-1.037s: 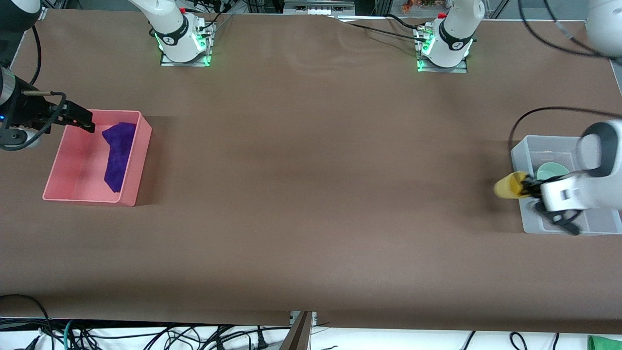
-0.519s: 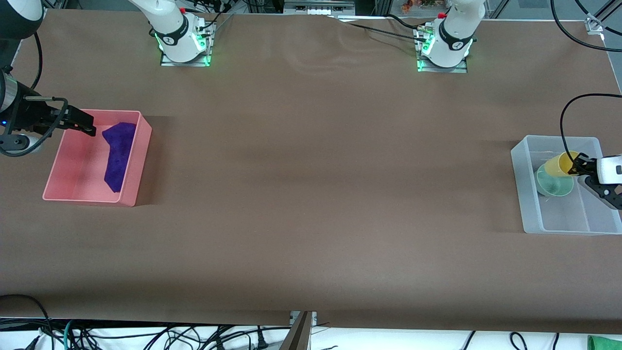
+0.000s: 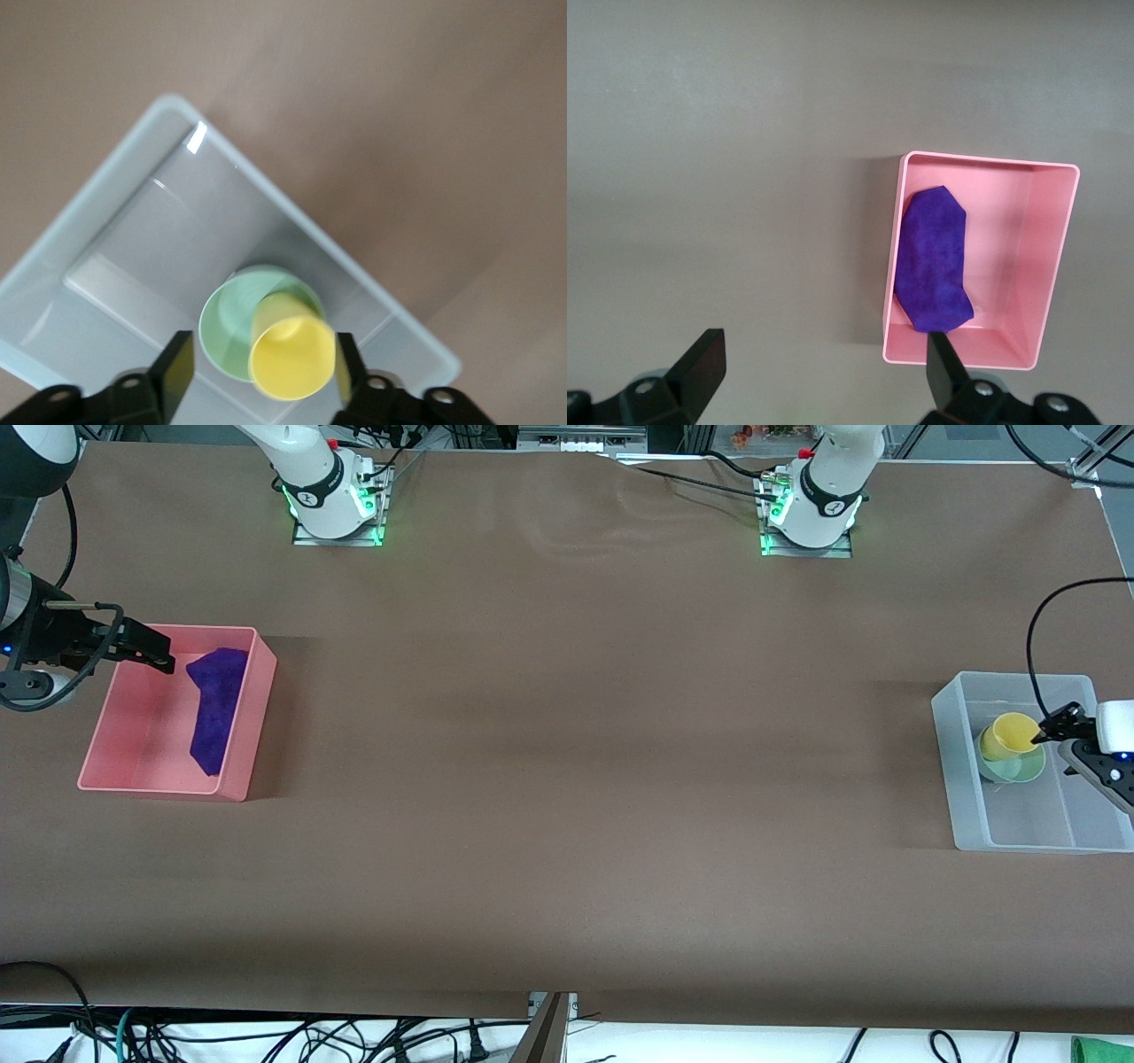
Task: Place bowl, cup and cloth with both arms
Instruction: 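Open the left gripper and raise it away from the clear bin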
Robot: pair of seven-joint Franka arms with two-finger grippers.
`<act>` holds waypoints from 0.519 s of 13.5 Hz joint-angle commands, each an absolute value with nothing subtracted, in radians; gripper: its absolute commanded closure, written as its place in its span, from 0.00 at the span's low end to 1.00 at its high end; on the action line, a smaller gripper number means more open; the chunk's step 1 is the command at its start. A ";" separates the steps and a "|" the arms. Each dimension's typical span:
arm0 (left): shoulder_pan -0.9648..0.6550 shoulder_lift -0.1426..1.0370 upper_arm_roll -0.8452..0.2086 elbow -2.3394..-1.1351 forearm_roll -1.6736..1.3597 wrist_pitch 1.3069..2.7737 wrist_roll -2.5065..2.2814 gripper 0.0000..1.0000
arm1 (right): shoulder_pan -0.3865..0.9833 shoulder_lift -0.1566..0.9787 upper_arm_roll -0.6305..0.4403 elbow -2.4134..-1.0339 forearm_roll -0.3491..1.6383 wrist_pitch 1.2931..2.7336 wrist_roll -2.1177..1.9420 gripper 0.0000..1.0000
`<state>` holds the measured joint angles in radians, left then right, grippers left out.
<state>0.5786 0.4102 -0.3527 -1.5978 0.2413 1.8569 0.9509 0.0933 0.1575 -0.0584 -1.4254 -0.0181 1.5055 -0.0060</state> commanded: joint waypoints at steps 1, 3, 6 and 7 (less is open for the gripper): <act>0.577 0.368 -0.486 -1.571 0.250 1.748 0.707 0.00 | 0.091 0.167 -0.058 -1.396 -0.020 1.489 0.003 0.00; 0.577 0.367 -0.599 -1.545 0.250 1.686 0.469 0.00 | 0.091 0.167 -0.058 -1.397 -0.020 1.489 0.003 0.00; 0.534 0.304 -0.678 -1.545 0.247 1.649 0.151 0.00 | 0.089 0.167 -0.058 -1.396 -0.020 1.488 0.003 0.00; 0.453 0.263 -0.613 -1.548 0.221 1.648 0.094 0.00 | 0.089 0.167 -0.058 -1.397 -0.020 1.488 0.003 0.00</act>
<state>0.5389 0.3402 -0.6753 -1.5463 0.2398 1.6780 0.2077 0.0931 0.1589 -0.0600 -1.4251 -0.0181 1.5055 -0.0059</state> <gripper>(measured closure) 0.000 0.000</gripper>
